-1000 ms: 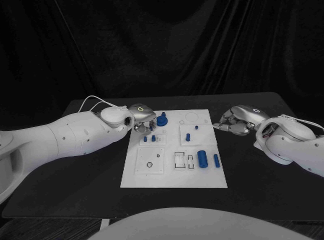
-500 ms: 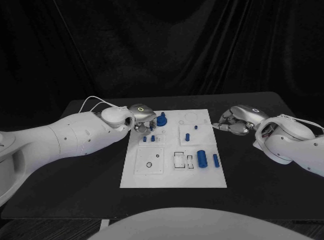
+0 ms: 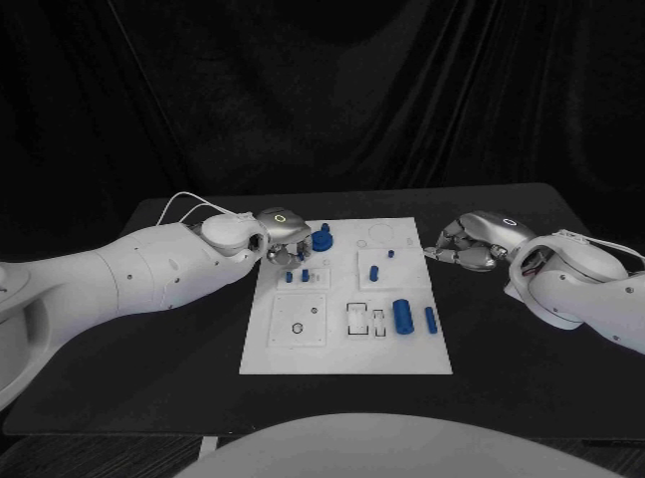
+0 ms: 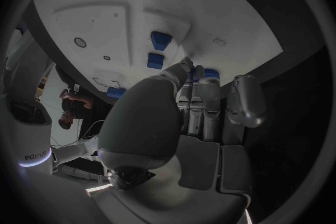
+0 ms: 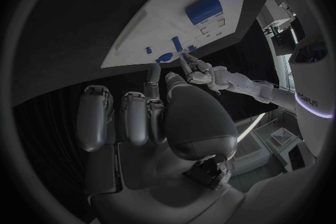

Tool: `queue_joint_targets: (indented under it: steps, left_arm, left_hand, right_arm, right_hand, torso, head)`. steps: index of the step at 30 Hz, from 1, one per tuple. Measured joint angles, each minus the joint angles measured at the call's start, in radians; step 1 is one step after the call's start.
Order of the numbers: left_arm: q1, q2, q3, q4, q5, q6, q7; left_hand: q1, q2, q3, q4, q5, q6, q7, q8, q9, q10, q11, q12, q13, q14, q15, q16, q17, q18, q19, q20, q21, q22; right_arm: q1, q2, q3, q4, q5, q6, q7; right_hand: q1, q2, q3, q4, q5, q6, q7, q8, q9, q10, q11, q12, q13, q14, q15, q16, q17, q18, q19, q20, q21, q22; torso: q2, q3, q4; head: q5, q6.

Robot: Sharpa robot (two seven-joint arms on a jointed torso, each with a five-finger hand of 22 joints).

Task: Assemble the parts on the task board

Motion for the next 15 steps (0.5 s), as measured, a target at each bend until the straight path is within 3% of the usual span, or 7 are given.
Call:
queue_joint_targets:
  steps: [15]
  left_arm:
    - [-0.003, -0.010, -0.001, 0.017, 0.000, 0.001, -0.003]
  left_hand:
    - [0.004, -0.004, 0.000, 0.000, -0.002, 0.004, -0.004, 0.000, -0.001, 0.000, 0.000, 0.002, -0.001, 0.000, 0.000, 0.000, -0.002, 0.000, 0.000, 0.000, -0.003, 0.000]
  right_arm:
    - [-0.003, 0.001, 0.000, -0.001, 0.001, 0.001, 0.001]
  right_hand:
    - [0.000, 0.000, 0.000, 0.000, 0.000, 0.000, 0.000, 0.000, 0.000, 0.000, 0.000, 0.000, 0.000, 0.000, 0.000, -0.007, 0.000, 0.000, 0.000, 0.000, -0.005, 0.001]
  torso:
    - [-0.001, 0.0001, 0.0009]
  head:
    - [0.000, 0.000]
